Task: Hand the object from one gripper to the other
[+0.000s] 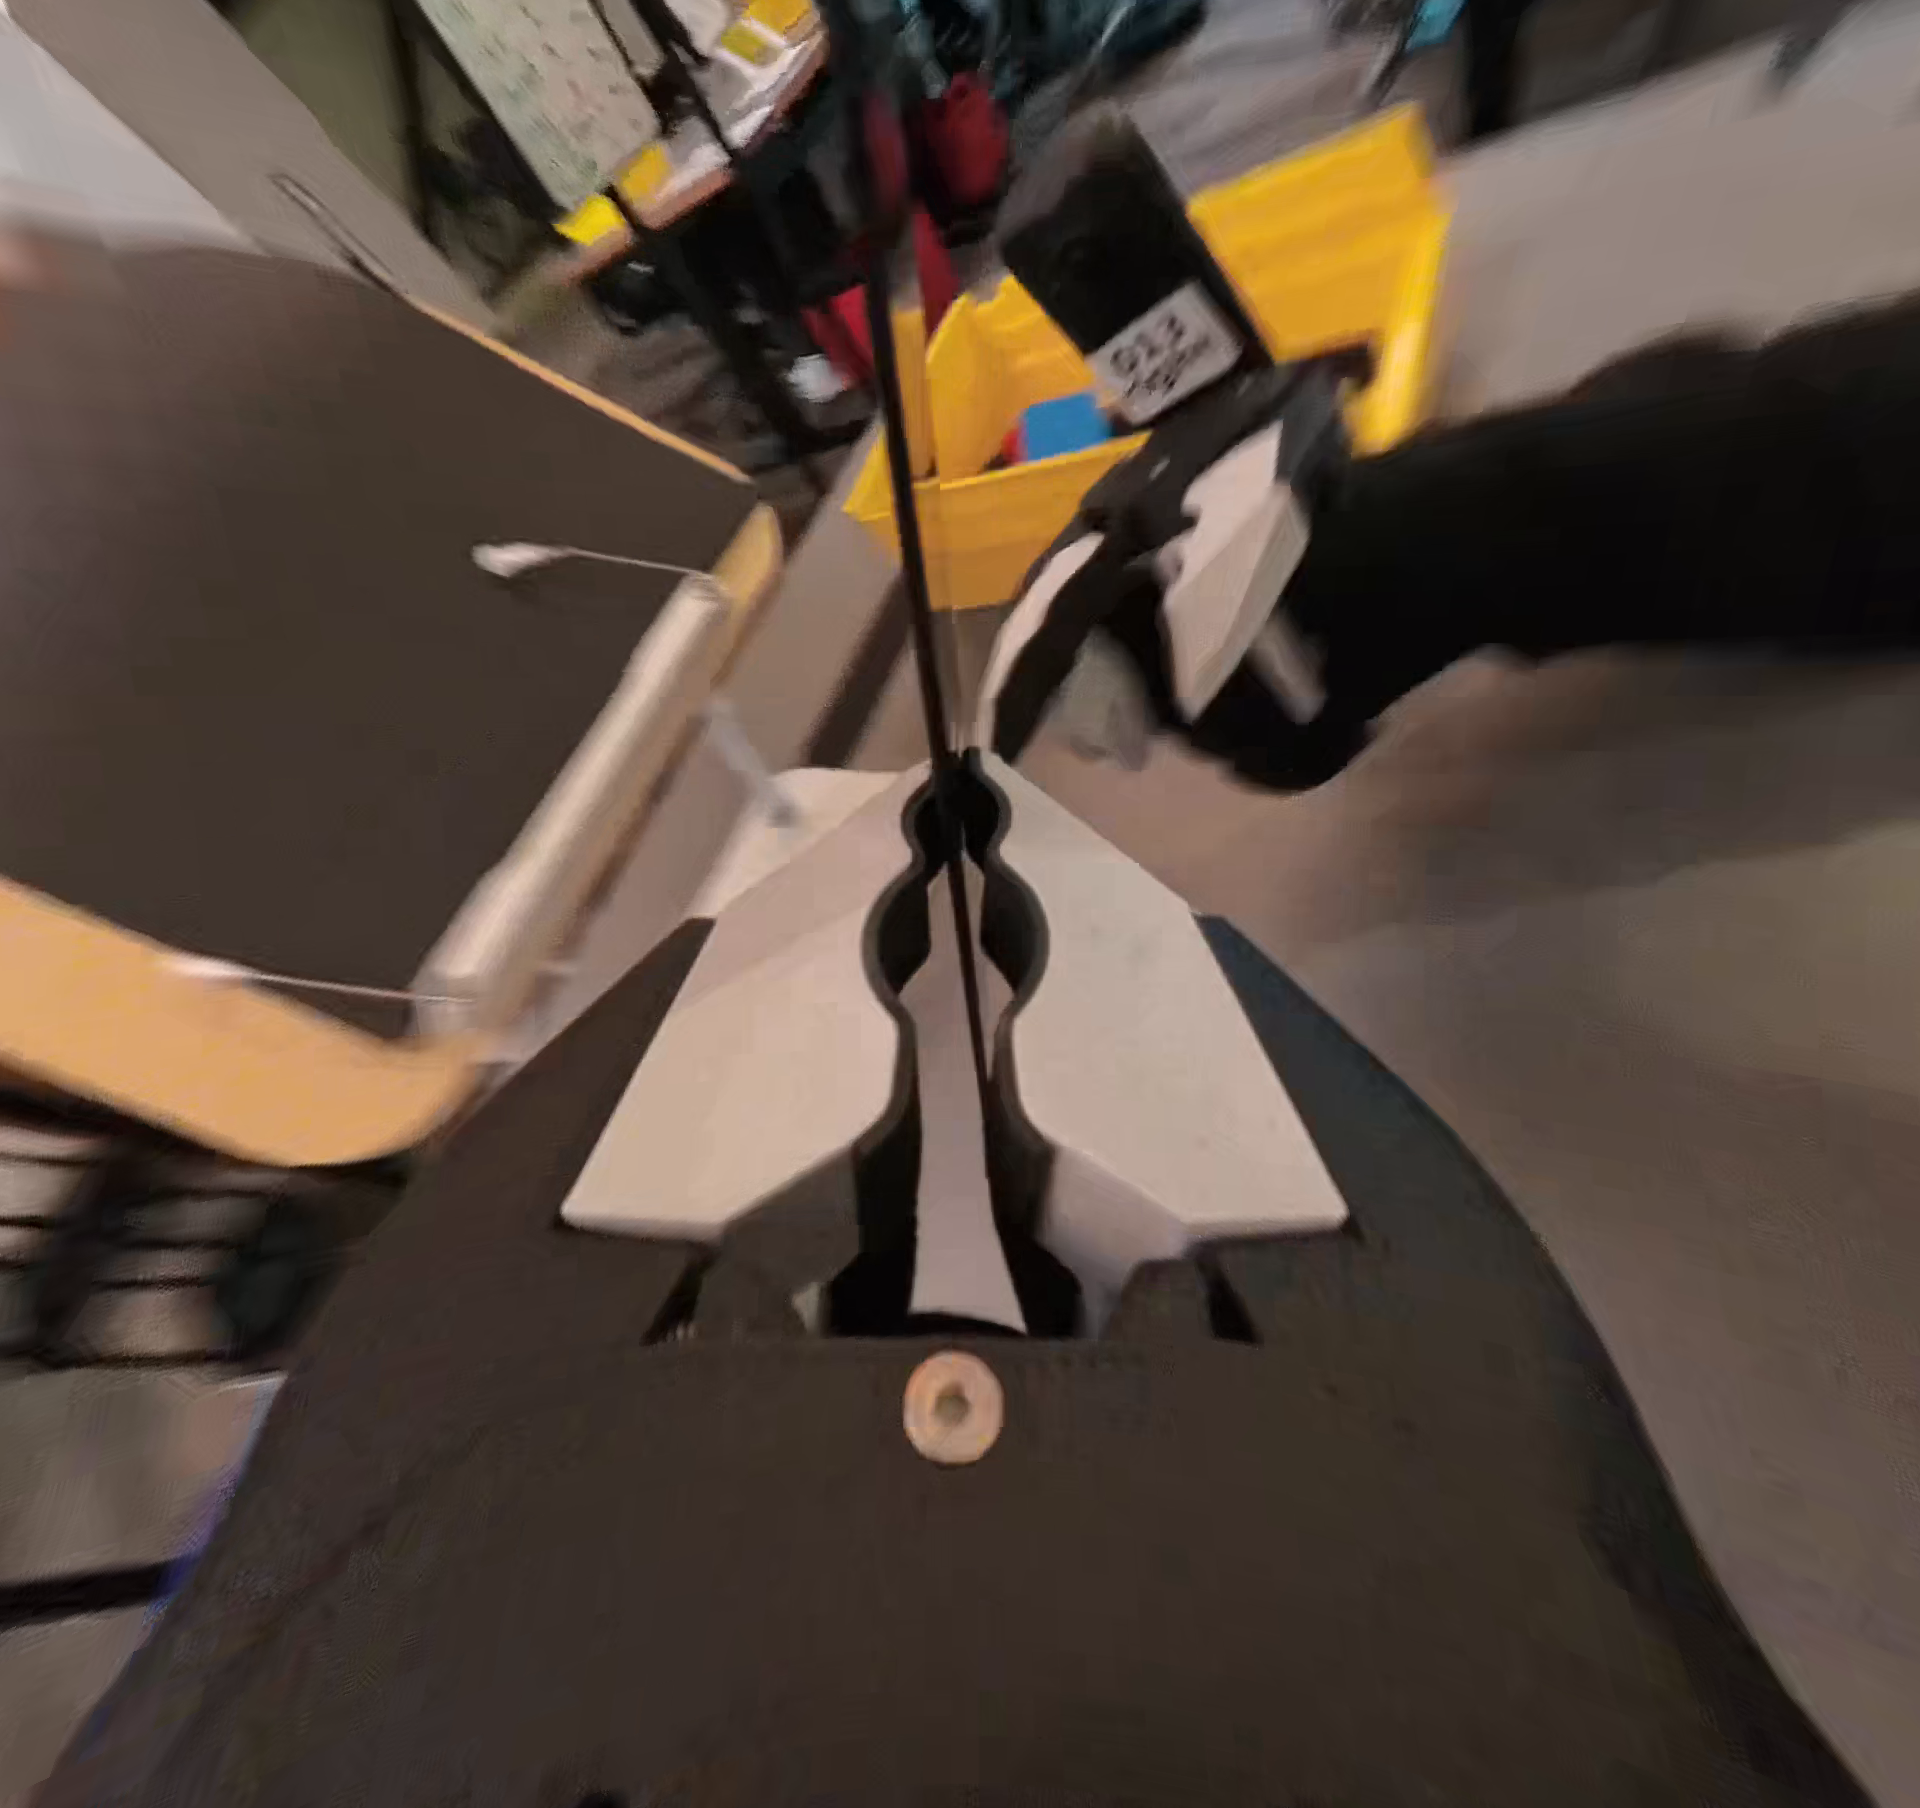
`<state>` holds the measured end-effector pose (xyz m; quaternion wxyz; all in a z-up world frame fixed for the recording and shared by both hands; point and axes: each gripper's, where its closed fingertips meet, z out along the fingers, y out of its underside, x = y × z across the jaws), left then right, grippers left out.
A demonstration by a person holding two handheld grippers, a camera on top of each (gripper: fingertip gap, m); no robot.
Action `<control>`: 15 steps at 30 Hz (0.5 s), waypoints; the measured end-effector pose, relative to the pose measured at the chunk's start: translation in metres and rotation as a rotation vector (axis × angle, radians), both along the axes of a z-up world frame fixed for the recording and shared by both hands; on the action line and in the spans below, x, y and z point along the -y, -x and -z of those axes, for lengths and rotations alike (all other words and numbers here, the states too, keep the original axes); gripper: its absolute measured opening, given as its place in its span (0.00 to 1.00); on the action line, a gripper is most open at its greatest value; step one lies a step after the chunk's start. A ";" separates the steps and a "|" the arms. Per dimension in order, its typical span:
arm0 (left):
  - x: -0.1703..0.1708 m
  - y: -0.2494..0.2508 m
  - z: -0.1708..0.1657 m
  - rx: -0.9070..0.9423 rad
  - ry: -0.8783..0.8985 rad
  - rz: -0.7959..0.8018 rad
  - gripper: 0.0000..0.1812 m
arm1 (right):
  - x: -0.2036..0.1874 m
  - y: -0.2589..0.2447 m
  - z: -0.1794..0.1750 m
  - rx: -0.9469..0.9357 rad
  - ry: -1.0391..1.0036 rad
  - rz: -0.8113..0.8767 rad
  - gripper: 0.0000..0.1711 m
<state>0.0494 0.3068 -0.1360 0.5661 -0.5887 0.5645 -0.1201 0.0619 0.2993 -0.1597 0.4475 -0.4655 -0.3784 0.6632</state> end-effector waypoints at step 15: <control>-0.007 0.013 0.006 -0.926 -1.125 0.151 0.00 | 0.022 -0.008 0.001 -0.076 0.279 -0.361 0.27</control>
